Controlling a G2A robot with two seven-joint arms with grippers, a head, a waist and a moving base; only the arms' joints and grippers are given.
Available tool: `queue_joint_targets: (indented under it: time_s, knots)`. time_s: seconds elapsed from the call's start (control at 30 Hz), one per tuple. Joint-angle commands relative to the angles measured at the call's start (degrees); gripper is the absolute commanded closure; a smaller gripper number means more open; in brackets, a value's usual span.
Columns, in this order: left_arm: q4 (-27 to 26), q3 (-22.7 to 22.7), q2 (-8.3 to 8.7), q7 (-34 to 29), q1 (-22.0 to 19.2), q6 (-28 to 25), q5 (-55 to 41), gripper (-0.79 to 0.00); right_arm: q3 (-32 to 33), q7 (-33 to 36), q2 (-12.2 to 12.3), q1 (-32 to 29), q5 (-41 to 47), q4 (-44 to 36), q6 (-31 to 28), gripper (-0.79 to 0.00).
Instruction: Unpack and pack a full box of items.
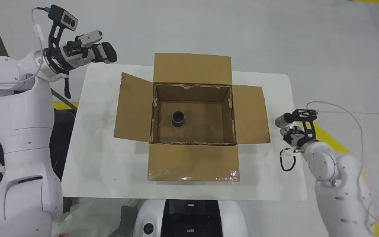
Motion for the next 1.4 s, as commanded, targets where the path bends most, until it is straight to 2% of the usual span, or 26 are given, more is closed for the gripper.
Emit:
queue_joint_targets:
  time_s: [0.0,0.43,0.53,0.6,0.73,0.87,1.03,1.17,1.2,1.27,1.37]
  knots:
    - [0.0,0.0,0.0,0.0,0.0,0.0,0.0,-0.785,-0.52,0.03,-0.01,0.4,-0.03,0.97,-0.01,0.0]
    - [0.0,0.0,0.0,0.0,0.0,0.0,0.0,-0.785,-2.96,0.21,-0.07,3.79,1.02,7.89,0.33,-0.009]
    - [0.0,0.0,0.0,0.0,0.0,0.0,0.0,-0.785,-3.36,0.15,-0.08,4.48,1.36,9.08,0.33,-0.031]
    - [0.0,0.0,0.0,0.0,0.0,0.0,0.0,-0.785,-3.57,0.15,-0.06,4.92,1.43,9.81,0.27,-0.086]
    - [0.0,0.0,0.0,0.0,0.0,0.0,0.0,-0.785,-4.06,0.43,0.0,5.49,0.57,10.95,0.69,-0.132]
    - [0.0,0.0,0.0,0.0,0.0,0.0,0.0,-0.785,-5.31,0.47,-0.07,6.06,-0.61,11.55,1.59,-0.157]
    - [0.0,0.0,0.0,0.0,0.0,0.0,0.0,-0.785,-6.23,0.53,-0.08,6.36,-1.4,12.05,1.94,-0.249]
    - [0.0,0.0,0.0,0.0,0.0,0.0,0.0,-0.785,-6.51,0.53,-0.08,6.5,-1.51,12.36,2.21,-0.397]
    - [0.0,0.0,0.0,0.0,0.0,0.0,0.0,-0.785,-6.62,0.57,-0.08,6.49,-1.55,12.35,2.21,-0.468]
    - [0.0,0.0,0.0,0.0,0.0,0.0,0.0,-0.785,-6.72,0.56,-0.05,6.34,-1.61,12.09,2.02,-0.529]
    - [0.0,0.0,0.0,0.0,0.0,0.0,0.0,-0.785,-6.43,0.36,0.04,5.99,-1.91,11.25,2.12,-0.536]
